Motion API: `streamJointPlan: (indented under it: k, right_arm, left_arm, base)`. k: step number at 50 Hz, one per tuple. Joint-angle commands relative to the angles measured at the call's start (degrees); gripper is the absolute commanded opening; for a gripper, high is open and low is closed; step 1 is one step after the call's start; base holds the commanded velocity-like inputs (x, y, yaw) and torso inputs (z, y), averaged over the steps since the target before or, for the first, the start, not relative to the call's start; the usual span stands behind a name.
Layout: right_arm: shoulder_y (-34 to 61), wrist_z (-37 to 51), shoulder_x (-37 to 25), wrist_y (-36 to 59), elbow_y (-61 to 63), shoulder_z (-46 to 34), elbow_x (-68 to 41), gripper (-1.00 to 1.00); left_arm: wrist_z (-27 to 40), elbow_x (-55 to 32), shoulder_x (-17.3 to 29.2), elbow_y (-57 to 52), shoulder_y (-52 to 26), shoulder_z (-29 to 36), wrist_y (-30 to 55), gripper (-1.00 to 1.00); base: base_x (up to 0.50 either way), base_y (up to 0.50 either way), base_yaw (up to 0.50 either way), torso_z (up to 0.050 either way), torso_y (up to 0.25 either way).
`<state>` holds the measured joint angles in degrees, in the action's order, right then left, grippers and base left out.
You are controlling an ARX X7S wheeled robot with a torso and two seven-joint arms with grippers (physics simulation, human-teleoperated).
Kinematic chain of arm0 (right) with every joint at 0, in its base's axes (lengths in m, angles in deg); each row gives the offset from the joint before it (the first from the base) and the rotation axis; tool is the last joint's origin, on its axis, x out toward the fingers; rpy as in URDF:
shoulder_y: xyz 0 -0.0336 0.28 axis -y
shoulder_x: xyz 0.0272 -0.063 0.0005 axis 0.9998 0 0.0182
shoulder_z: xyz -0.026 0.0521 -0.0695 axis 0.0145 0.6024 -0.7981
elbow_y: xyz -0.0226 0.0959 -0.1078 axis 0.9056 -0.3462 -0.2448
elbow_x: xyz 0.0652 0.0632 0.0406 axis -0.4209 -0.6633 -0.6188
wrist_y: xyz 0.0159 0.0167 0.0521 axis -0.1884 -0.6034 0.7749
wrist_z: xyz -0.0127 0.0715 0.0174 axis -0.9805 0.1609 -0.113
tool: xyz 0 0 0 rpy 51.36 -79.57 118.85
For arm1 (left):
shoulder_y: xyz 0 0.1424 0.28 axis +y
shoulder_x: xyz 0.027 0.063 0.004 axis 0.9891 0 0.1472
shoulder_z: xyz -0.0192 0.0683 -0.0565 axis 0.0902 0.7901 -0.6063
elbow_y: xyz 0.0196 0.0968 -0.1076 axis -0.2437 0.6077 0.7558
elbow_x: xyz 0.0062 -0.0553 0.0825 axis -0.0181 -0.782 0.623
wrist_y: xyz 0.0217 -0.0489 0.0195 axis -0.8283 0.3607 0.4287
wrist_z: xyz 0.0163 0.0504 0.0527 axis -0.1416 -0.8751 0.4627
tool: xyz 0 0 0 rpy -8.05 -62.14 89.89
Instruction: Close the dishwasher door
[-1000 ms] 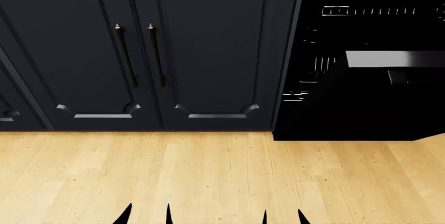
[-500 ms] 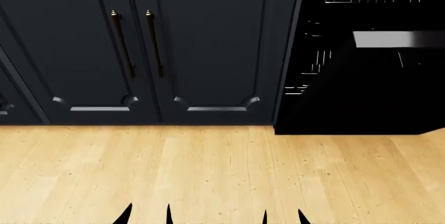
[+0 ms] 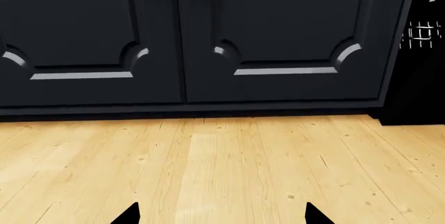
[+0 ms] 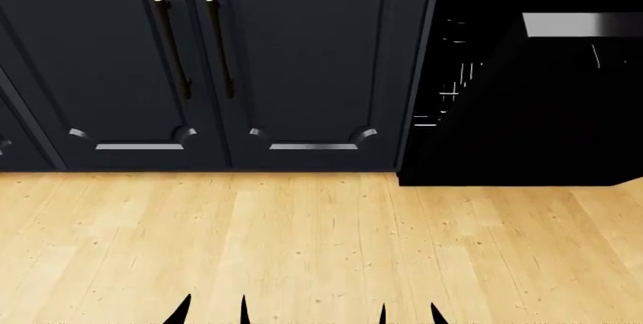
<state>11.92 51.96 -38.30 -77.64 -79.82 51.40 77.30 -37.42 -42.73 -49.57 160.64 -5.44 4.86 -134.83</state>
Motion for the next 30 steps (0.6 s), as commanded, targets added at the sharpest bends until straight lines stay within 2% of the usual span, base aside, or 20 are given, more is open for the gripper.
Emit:
streamJointPlan:
  k: [1,21,23,30]
  right_arm:
    - [0.03,-0.02,-0.01,0.08,0.03,-0.04,-0.08,1.0]
    - [0.06,-0.03,0.0,-0.05,-0.06,0.16,0.12,1.0]
    - [0.06,-0.04,0.0,-0.07,-0.07,0.21,0.15,1.0]
    - [0.07,-0.13,0.01,-0.03,-0.07,0.39,0.23,1.0]
  left_arm:
    - [-0.04,-0.03,0.01,-0.01,-0.03,-0.02,0.09,1.0]
    - [-0.19,-0.19,0.03,0.01,-0.06,-0.07,-0.01,1.0]
    - [-1.87,-0.9,-0.1,-0.01,0.15,-0.24,-1.2,1.0]
    - [-0.98,-0.28,-0.07,0.02,-0.01,-0.17,-0.83,1.0]
  base:
    - [0.0,0.0,0.0,-0.05,0.0]
    - [0.0,0.0,0.0,-0.05,0.0]
    - [0.0,0.0,0.0,-0.05,0.0]
    - [0.0,0.0,0.0,0.0,0.0]
